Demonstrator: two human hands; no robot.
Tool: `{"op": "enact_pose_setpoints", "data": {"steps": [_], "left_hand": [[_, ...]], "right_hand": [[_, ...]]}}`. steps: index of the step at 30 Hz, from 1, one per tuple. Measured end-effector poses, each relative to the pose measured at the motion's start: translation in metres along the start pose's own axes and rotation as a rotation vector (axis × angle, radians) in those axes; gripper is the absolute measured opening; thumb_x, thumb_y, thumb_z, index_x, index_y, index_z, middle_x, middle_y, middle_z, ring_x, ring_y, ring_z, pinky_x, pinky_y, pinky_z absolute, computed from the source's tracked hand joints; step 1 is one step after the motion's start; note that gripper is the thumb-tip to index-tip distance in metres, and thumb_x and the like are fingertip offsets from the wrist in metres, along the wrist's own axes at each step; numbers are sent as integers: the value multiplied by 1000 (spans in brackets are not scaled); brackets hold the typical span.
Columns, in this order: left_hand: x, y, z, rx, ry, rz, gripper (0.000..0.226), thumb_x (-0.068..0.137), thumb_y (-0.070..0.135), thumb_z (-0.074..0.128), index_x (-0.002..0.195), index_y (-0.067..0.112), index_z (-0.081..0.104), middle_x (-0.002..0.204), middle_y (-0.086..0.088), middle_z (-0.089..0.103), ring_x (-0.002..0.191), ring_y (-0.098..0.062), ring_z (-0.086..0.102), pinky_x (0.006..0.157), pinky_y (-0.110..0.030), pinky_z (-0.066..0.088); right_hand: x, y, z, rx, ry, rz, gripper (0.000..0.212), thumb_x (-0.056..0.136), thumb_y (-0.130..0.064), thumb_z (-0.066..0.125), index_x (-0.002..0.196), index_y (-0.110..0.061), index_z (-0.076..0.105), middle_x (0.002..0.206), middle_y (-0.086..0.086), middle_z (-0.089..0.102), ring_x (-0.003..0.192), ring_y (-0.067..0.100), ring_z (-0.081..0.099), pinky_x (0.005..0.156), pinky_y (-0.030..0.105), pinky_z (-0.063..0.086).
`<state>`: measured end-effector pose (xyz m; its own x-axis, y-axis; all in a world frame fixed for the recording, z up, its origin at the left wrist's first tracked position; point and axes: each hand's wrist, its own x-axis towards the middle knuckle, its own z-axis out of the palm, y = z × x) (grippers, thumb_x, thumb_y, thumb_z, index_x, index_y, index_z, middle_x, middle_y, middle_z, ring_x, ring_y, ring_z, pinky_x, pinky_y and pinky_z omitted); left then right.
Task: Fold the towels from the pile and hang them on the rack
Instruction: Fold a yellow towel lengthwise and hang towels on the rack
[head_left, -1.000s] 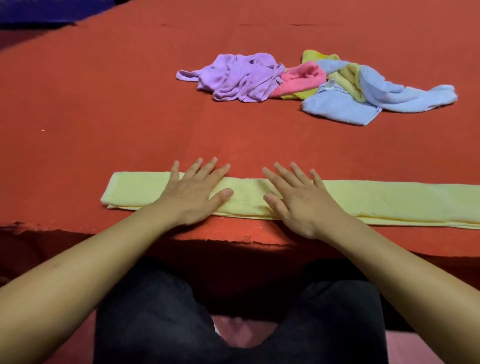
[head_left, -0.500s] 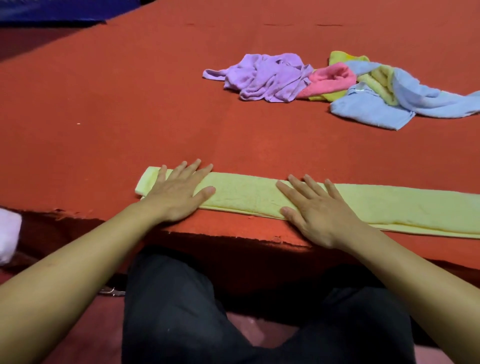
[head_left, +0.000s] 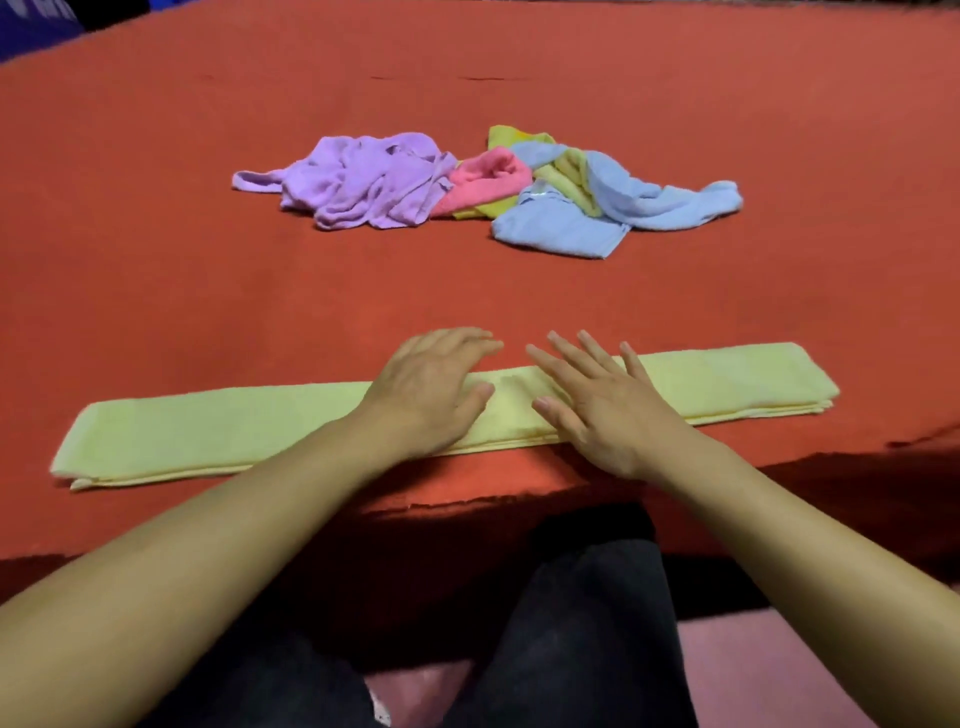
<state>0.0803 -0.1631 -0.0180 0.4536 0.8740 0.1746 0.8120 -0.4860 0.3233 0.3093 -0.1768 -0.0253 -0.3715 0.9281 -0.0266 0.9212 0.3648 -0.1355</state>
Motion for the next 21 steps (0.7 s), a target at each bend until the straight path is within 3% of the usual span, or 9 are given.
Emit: {"op": "enact_pose_setpoints", "data": {"steps": [2,4,6,8,10,12,18,21], "left_hand": [[24,31,17,-81,73,84,36,91,33,53,125,28,60,114,10,61,104,-18,54,97,-35,41],[44,61,31,-157,47,118,26,91,28,61,117,30,63,96,19,58,86,-9,52,88,-30,44],[58,83,41,-191,-8,124,26,90,32,65,116,32,63,94,22,58,80,-5,53,86,-27,45],[67,93,50,-210,-52,125,28,88,35,68,115,33,63,96,21,61,82,-3,56,85,-24,45],[70,96,58,-198,-80,128,29,86,36,71,114,32,65,98,19,64,85,-2,55,84,-20,43],[70,95,63,-170,-72,144,28,84,37,73,111,30,67,99,16,65,85,-1,53,81,-18,41],[72,95,67,-112,2,205,23,87,25,71,110,24,69,95,14,67,83,-4,58,78,-17,39],[72,97,65,-164,68,185,24,85,19,74,109,23,70,89,21,63,73,3,53,71,-4,34]], "right_hand": [[-17,35,-7,26,21,78,80,80,-72,-1,154,-43,6,164,-12,5,152,17,-2,120,52,0],[-38,69,-12,73,74,128,76,85,-69,9,154,-38,19,162,-9,20,151,20,11,120,52,9],[-57,103,-13,138,198,148,62,94,-58,33,146,-26,42,146,-1,48,139,27,39,113,50,30],[-74,138,-11,160,349,175,40,95,-36,57,133,-23,56,119,-1,63,111,26,55,96,41,42],[-86,166,-10,176,441,221,34,92,-21,65,126,-25,61,104,-6,65,91,20,52,85,33,42],[-93,182,-7,198,469,242,33,92,-15,65,124,-24,62,100,-9,64,85,16,46,81,32,41],[-94,203,4,170,433,271,36,92,-16,63,126,-28,60,106,-11,64,94,17,48,86,42,44],[-93,206,3,198,465,265,36,92,-15,63,125,-29,61,101,-16,63,93,14,46,87,44,44]]}}
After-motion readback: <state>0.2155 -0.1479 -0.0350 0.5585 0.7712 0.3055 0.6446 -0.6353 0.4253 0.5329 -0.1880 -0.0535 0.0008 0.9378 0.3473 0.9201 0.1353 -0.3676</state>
